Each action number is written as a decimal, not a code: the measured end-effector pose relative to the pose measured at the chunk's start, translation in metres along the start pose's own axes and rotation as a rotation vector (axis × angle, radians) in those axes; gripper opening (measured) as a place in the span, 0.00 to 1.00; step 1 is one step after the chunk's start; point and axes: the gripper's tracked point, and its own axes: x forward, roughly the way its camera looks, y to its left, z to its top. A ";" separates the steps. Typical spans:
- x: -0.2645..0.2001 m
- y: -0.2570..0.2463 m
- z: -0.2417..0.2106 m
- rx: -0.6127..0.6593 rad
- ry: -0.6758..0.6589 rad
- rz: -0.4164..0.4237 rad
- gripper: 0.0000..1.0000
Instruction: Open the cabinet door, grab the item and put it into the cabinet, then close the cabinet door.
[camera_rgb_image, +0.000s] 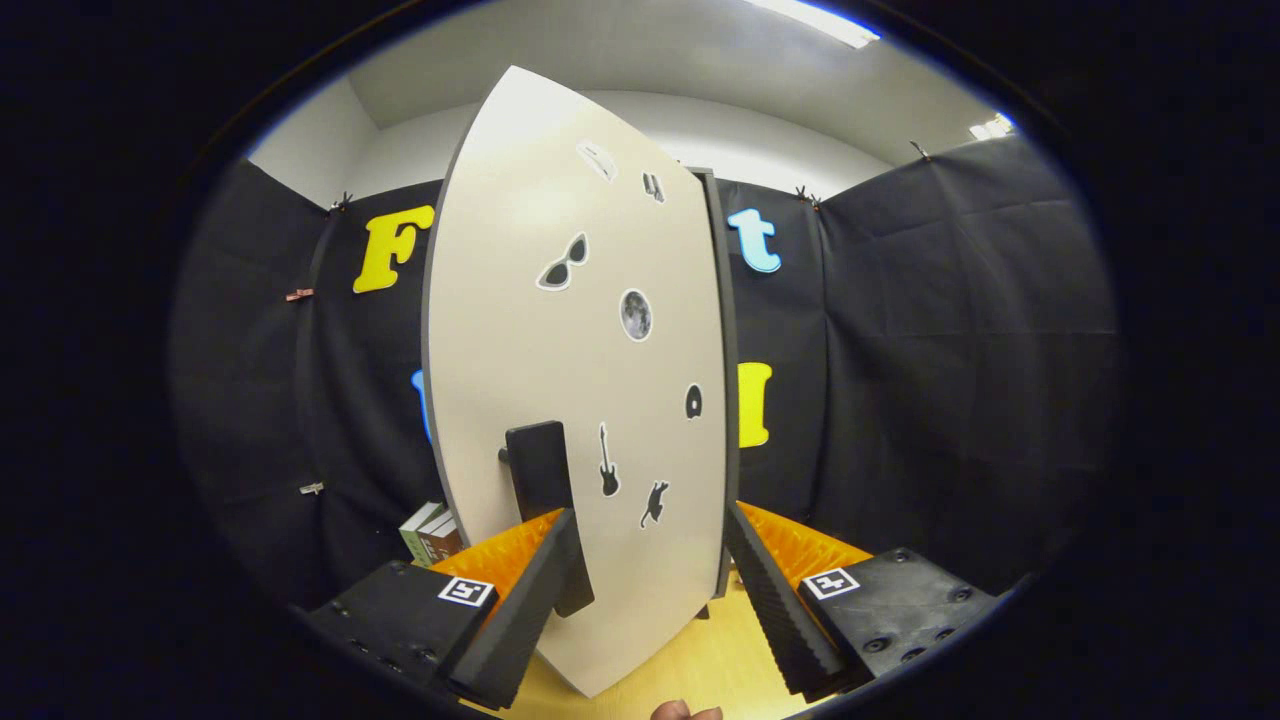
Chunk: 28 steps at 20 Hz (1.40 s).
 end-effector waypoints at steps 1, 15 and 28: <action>0.004 0.011 -0.003 -0.008 0.003 0.016 0.96; 0.017 0.045 0.003 0.017 -0.043 0.061 0.97; 0.007 0.023 0.009 -0.041 -0.099 0.039 0.97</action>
